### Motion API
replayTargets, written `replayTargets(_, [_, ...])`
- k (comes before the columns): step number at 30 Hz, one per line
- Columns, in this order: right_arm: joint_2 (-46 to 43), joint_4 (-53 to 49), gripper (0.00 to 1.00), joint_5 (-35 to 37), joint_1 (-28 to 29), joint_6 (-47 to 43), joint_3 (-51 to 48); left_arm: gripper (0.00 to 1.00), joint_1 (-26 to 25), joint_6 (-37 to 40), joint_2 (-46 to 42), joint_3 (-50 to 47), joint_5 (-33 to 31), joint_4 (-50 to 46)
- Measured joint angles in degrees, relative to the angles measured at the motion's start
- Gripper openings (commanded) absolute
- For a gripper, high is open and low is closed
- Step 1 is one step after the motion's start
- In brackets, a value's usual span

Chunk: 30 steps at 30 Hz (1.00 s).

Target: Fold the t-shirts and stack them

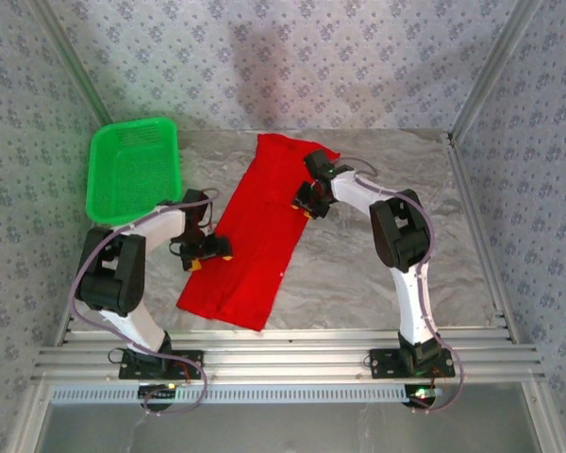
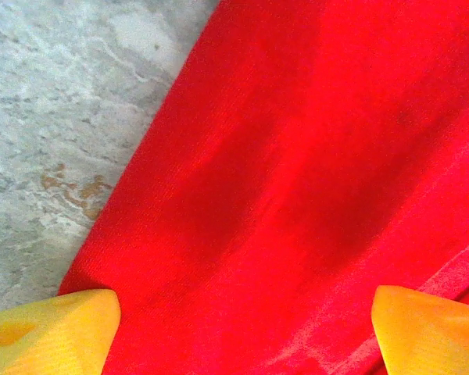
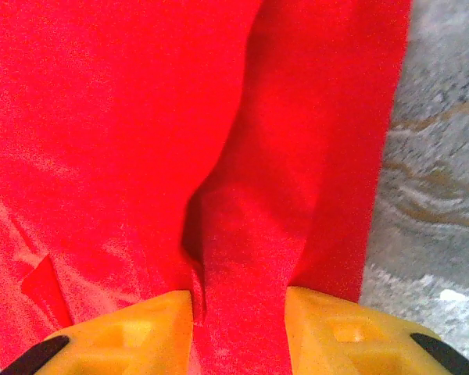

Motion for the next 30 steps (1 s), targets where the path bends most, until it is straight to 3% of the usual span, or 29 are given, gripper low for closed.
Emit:
replayTargets(4, [1.0, -1.9, 0.38, 1.3, -0.9, 0.9, 2.1, 0.85, -1.4, -1.6, -0.3, -0.4, 1.2, 1.3])
replayTargets(14, [7.4, -5.7, 0.41, 1.8, -6.6, 0.8, 12.9, 0.86, -10.3, -7.9, 1.8, 1.6, 7.8, 4.9])
replayTargets(20, [13.2, -6.5, 0.54, -2.9, -9.9, -1.7, 22.9, 0.87, -13.2, -10.0, 3.9, 4.1, 10.9, 6.4])
replayTargets(26, [11.3, -5.2, 0.67, -8.0, -11.3, -6.4, 21.0, 0.92, -12.7, -10.9, 1.2, 4.3, 11.0, 3.9])
replayTargets(30, [1.0, -5.5, 0.71, -12.3, -11.4, -11.2, 12.6, 0.95, -12.0, -11.1, -8.3, 4.2, 11.1, 1.7])
